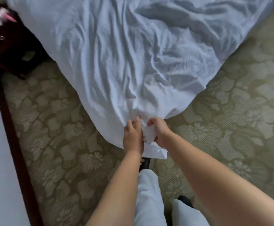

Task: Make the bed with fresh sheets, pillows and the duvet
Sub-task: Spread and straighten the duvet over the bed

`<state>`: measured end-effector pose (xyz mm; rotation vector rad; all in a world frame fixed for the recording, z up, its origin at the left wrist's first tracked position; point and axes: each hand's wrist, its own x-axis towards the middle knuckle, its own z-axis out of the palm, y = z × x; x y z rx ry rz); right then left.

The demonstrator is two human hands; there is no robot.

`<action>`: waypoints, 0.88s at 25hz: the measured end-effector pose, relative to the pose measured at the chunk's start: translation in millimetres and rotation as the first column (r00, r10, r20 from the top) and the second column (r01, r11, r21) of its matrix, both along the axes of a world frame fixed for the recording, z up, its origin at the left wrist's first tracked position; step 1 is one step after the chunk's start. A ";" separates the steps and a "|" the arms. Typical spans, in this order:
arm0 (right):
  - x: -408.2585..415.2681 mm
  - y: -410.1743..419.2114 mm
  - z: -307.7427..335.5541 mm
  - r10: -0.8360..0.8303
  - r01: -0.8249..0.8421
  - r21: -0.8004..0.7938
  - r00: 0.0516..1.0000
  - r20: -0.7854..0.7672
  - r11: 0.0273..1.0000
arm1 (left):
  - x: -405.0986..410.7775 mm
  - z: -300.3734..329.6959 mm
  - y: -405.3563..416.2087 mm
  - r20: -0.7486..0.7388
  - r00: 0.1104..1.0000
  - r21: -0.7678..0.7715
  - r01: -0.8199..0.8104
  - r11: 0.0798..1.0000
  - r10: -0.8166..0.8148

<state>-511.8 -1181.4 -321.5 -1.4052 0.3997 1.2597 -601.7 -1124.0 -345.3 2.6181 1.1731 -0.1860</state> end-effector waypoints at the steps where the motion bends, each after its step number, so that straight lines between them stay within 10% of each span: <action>1: -2.7 -3.1 26.4 -0.006 0.006 0.027 1.000 0.018 1.000 | 0.5 24.2 -2.9 0.048 0.998 0.008 -0.036 0.999 0.036; 8: 20.7 -33.8 122.3 -0.164 0.134 0.124 0.948 0.275 0.983 | 22.5 135.5 -25.0 0.186 0.982 0.072 0.012 0.997 -0.025; 13: 9.2 -80.9 53.8 0.206 -0.099 -0.345 0.934 0.292 0.933 | -3.3 81.4 -36.1 -0.277 0.906 -0.382 0.203 0.902 -0.321; 22: 8.8 -35.0 -5.5 0.518 -0.320 -0.509 0.796 0.313 0.799 | 5.6 52.8 31.9 -0.404 0.838 -0.347 0.229 0.909 -0.366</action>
